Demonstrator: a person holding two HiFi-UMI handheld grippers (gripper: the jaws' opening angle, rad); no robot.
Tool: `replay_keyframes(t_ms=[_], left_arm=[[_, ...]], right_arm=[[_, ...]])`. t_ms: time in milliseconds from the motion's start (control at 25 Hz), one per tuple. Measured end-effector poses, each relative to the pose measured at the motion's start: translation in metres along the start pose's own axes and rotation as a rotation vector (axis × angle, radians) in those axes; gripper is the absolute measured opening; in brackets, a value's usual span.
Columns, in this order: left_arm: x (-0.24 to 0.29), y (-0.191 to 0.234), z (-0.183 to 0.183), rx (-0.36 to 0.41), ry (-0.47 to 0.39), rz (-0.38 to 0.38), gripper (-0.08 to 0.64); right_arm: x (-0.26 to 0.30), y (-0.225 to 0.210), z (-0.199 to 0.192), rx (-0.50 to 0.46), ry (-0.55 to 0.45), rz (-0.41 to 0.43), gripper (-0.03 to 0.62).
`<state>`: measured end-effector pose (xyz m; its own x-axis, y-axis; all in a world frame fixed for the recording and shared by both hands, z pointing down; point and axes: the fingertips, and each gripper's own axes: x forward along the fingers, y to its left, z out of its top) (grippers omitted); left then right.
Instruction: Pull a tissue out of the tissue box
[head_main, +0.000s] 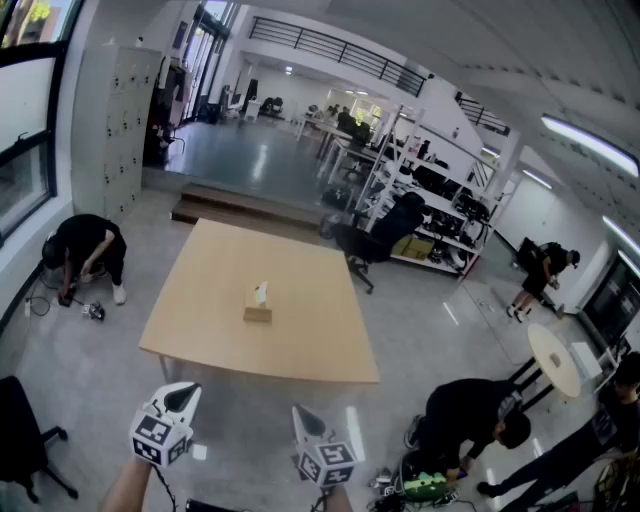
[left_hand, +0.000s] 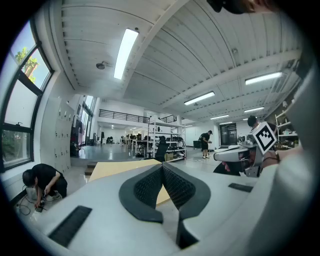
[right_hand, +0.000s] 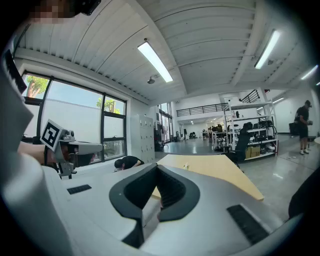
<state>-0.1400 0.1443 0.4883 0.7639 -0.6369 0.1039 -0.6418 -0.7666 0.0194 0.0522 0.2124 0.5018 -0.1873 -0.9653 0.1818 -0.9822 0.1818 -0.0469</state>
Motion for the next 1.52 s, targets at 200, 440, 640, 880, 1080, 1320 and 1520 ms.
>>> replay_keyframes(t_ms=[200,440,640,880,1080,1320,1520], left_arm=[[0.001,0.001,0.009,0.003,-0.008,-0.003,0.008],[0.005,0.008,0.005,0.001,-0.005,-0.003,0.008],[0.006,0.015,0.003,0.001,-0.003,-0.008,0.008],[0.004,0.028,0.006,-0.004,-0.017,-0.013,0.008],[-0.001,0.031,0.014,0.006,-0.039,-0.013,0.008],[-0.007,0.036,0.009,0.004,-0.037,-0.037,0.008],[-0.010,0.037,0.002,0.004,-0.029,-0.055,0.008]], right_arm=[[0.000,-0.001,0.009,0.046,-0.037,0.004,0.000],[0.008,-0.002,0.010,0.031,-0.032,-0.004,0.000],[0.014,0.001,0.011,0.039,-0.038,-0.009,0.000],[0.020,0.007,0.012,0.028,-0.031,-0.040,0.000],[0.018,0.015,0.013,0.014,-0.027,-0.042,0.000],[0.017,0.027,0.016,0.001,-0.033,-0.065,0.000],[0.010,0.034,0.010,0.004,-0.035,-0.086,0.000]])
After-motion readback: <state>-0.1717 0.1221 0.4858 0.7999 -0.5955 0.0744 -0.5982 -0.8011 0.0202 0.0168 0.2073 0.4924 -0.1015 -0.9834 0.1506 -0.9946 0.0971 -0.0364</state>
